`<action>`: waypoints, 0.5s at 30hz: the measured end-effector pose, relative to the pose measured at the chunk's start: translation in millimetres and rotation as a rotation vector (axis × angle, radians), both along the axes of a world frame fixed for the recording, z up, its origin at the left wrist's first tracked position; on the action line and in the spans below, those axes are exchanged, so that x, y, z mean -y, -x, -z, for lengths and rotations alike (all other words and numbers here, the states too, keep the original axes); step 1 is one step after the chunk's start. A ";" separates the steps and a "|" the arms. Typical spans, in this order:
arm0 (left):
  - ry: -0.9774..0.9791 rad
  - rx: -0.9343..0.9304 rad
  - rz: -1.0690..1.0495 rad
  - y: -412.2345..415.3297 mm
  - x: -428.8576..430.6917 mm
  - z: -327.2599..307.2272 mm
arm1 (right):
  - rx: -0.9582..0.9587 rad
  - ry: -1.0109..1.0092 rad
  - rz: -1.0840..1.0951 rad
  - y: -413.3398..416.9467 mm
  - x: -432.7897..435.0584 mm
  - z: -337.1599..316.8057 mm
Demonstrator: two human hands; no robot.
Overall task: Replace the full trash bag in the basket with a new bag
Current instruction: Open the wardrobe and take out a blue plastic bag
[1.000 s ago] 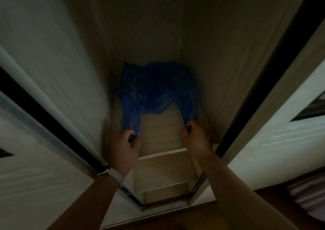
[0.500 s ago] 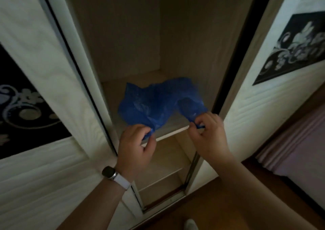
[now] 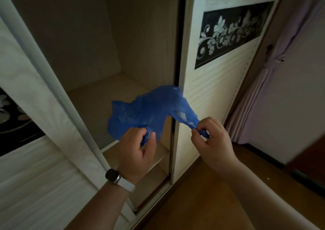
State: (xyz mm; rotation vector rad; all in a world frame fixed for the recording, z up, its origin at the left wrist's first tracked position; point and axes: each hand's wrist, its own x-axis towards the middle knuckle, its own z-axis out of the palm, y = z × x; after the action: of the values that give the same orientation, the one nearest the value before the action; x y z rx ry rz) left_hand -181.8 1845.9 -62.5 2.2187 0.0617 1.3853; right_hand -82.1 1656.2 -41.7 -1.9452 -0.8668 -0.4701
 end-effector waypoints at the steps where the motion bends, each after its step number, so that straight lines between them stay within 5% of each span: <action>1: -0.011 0.006 0.002 0.1 6.0 -3.2 | -0.006 -0.005 0.002 1.1 7.5 -1.0; 15: -0.026 -0.115 0.111 -29.3 174.9 -12.1 | -0.057 -0.045 0.146 4.1 205.8 -1.1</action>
State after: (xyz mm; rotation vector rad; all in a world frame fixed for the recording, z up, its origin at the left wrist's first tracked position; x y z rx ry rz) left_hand -152.6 1671.0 -50.4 2.2849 -0.0384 1.2061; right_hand -86.1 1450.4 -40.7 -1.9792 -0.6751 -0.5123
